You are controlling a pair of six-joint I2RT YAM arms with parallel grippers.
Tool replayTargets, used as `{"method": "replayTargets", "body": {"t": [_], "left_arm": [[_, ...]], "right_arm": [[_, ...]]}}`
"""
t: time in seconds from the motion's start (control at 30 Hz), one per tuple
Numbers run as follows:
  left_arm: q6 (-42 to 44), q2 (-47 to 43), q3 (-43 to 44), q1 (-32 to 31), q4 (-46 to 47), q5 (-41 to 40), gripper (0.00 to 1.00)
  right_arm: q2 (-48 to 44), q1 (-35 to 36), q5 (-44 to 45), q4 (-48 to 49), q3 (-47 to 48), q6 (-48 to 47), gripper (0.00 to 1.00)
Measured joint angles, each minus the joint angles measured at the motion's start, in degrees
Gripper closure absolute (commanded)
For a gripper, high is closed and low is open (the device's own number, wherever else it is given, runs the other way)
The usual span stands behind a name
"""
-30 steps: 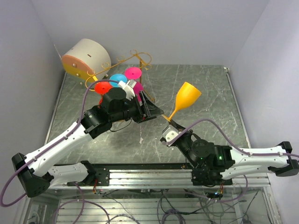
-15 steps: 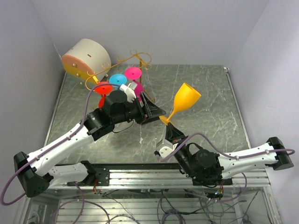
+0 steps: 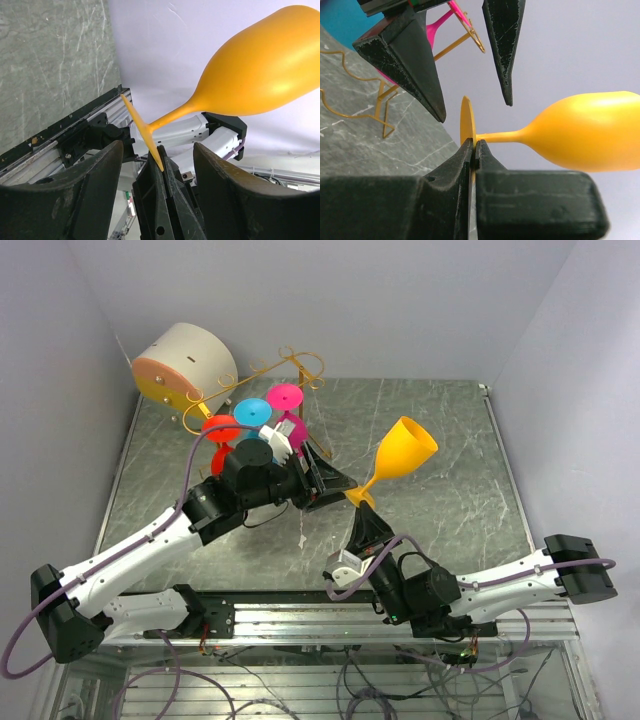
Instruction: Take the wine glass off the wine glass rack
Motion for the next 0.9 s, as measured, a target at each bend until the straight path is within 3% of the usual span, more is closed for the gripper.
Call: {"method": "replayTargets", "body": {"t": [0.27,0.4,0.53,0.73,0.8,0.9], "left_arm": [[-0.61,0.57,-0.33,-0.52,1.88,0.94,0.40],[-0.92,1.42,-0.35,-0.59,2.73,1.27,0.57],[-1.05,1.60,-1.57,-0.68,3.34,1.25,0.90],[-2.34,1.75,-3.54,-0.74,7.06,1.62,0.93],[-2.62,1.70,-4.46,-0.74,8.63,1.60,0.93],[-2.73,1.55,-5.31,-0.87,10.47,1.40,0.93]], "right_arm": [[1.60,0.07,-1.01,2.69,-0.11,-1.88,1.00],[1.55,0.09,-1.27,0.22,0.13,0.09,1.00],[0.92,0.13,-1.07,-1.14,0.42,1.07,1.00],[0.28,0.17,0.26,-3.65,0.42,1.16,1.00],[0.28,0.22,0.74,-3.78,0.42,0.74,0.92],[0.20,0.28,1.84,-3.63,0.42,0.28,0.72]]}}
